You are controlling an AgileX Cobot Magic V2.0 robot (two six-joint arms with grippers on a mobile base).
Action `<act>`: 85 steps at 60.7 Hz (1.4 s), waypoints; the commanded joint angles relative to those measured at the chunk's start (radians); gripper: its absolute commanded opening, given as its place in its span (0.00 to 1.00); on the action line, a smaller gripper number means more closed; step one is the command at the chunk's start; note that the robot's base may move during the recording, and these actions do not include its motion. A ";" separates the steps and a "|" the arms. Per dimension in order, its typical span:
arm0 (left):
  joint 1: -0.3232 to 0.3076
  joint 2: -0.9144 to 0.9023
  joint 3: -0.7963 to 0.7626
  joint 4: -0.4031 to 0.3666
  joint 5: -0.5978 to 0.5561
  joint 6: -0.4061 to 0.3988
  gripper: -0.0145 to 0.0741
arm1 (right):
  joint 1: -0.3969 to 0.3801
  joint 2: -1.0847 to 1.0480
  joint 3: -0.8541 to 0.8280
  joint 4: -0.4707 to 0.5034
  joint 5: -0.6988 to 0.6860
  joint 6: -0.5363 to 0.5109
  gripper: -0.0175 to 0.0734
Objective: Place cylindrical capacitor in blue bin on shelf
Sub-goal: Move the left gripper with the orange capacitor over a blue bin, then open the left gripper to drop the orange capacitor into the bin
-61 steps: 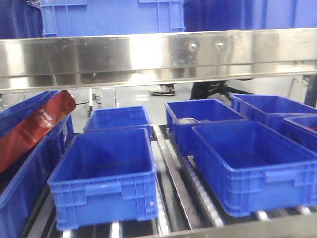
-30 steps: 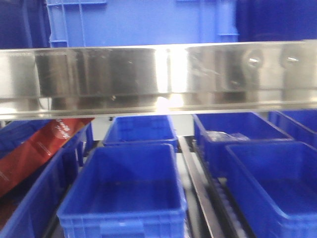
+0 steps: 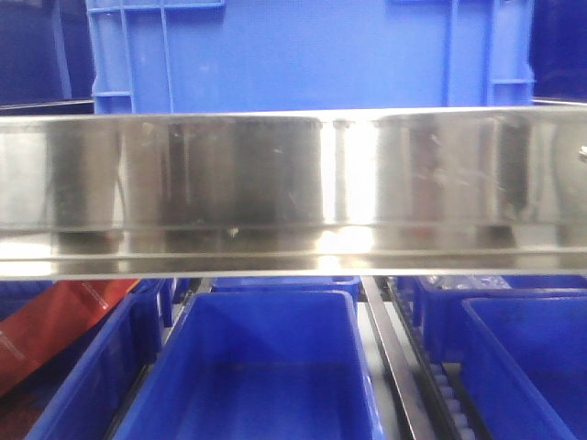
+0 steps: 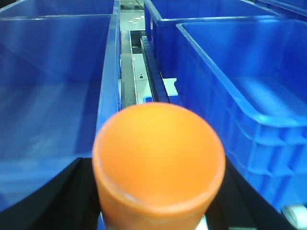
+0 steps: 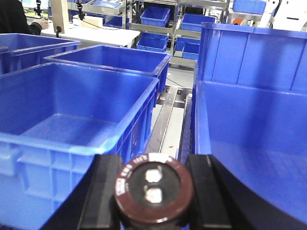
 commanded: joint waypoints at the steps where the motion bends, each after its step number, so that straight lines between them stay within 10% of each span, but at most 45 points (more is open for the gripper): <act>1: -0.007 -0.005 -0.001 -0.005 -0.019 -0.004 0.04 | 0.000 -0.005 0.000 -0.007 -0.029 -0.004 0.04; 85: -0.007 -0.005 -0.001 -0.005 -0.019 -0.004 0.04 | 0.000 -0.005 0.000 -0.007 -0.029 -0.004 0.04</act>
